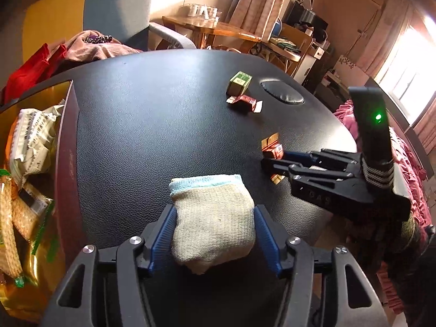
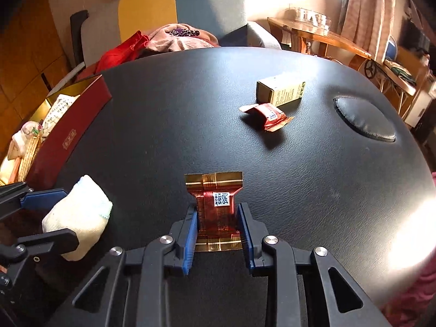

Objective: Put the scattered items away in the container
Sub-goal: 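Put the white sock in the gold box with the left tool while right holds packet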

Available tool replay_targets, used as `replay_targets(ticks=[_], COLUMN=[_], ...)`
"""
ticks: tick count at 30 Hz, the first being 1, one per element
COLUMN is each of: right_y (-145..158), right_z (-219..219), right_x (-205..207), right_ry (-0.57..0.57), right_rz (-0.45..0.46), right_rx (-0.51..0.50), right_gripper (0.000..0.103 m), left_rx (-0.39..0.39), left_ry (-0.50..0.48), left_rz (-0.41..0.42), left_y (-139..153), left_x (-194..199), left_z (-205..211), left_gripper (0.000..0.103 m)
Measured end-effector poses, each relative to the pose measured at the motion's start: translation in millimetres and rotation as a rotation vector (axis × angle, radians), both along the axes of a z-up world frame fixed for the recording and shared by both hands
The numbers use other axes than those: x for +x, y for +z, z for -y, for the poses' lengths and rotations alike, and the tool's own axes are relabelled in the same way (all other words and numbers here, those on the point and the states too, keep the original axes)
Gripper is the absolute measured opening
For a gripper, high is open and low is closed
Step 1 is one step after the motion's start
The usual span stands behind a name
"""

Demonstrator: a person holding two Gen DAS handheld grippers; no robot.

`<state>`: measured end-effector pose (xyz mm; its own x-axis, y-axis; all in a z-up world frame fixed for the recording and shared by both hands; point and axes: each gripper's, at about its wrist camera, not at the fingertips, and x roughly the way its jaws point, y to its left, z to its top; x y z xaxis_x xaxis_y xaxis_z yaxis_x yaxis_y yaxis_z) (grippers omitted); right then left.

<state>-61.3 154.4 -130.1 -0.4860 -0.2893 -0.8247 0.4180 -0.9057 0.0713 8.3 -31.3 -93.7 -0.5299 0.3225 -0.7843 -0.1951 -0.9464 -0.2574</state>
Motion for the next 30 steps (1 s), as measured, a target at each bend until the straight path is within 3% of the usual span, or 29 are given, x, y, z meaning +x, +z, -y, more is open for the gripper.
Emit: replay_targets(ticks=[7, 14, 26, 30], right_y=[-0.3, -0.6, -2.1, -2.0], right_z=[13.3, 33.7, 46.0, 47.0], right_x=[9.6, 14.4, 15.8, 15.6], right_ry=[-0.006, 0.026, 0.042, 0.040], right_rz=[0.001, -0.004, -0.004, -0.004], right_rx=[0.001, 0.018, 0.036, 0.040], right_gripper=[0.029, 0.029, 0.029, 0.029], left_rx=[0.023, 0.021, -0.033, -0.062], left_ry=[0.052, 0.216, 0.462, 0.484], left_rz=[-0.094, -0.173, -0.143, -0.112], left_y=[37.2, 67.6, 57.0, 43.5], left_x=[20.2, 41.3, 49.6, 40.3], left_z=[22.6, 84.6, 186.8, 200.4], left_gripper=[0.059, 0.059, 0.059, 0.059])
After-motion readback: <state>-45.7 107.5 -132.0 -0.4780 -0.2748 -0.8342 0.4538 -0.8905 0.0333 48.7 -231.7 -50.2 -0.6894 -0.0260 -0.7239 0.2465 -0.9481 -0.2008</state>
